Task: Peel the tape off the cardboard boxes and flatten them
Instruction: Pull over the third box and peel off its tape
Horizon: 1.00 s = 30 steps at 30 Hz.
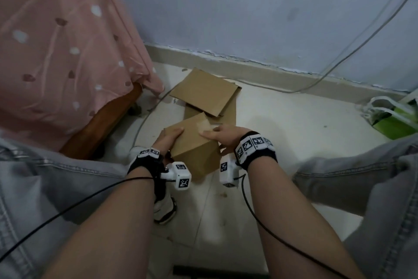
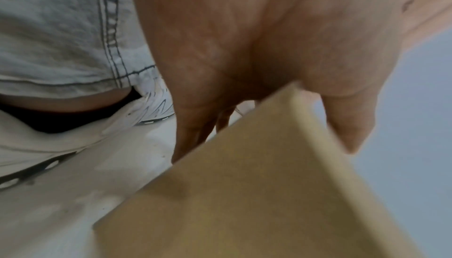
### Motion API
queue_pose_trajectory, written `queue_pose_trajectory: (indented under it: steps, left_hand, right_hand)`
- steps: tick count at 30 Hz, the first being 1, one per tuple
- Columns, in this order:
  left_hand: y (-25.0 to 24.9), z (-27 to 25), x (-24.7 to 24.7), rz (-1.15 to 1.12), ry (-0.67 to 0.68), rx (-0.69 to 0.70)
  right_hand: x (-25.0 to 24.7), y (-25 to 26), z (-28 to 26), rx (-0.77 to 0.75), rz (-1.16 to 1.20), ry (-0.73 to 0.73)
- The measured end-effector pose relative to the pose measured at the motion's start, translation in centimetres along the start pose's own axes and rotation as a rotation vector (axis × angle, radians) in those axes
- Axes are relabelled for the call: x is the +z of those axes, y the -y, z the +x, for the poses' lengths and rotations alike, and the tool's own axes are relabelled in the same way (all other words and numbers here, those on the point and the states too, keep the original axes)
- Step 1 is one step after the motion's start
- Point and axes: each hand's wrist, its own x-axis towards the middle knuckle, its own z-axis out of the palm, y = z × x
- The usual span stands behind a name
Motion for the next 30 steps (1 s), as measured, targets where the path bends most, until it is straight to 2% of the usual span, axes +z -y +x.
queue_pose_trajectory:
  steps: [3,6,11,20,30]
  left_hand:
    - [0.8,1.2,0.4,0.065,-0.031,0.065]
    - [1.4,2.7,0.6,0.155,-0.151,0.105]
    - [1.0,3.6,1.9,0.206,-0.157,0.128]
    - [-0.3,5.4,2.0,0.353,-0.180,0.153]
    - [0.0,5.7,2.2,0.301,-0.187,0.151]
  right_hand:
    - [1.1,-1.1,1.1,-0.007,-0.045,-0.145]
    - [1.6,-1.8,1.8,-0.084,-0.022,-0.237]
    - [1.7,-1.8,2.4,-0.161,-0.068,-0.392]
    - [1.1,-0.8,3.3,-0.188,-0.303,-0.383]
    - [2.1,-0.4,3.3,-0.158,-0.413,-0.431]
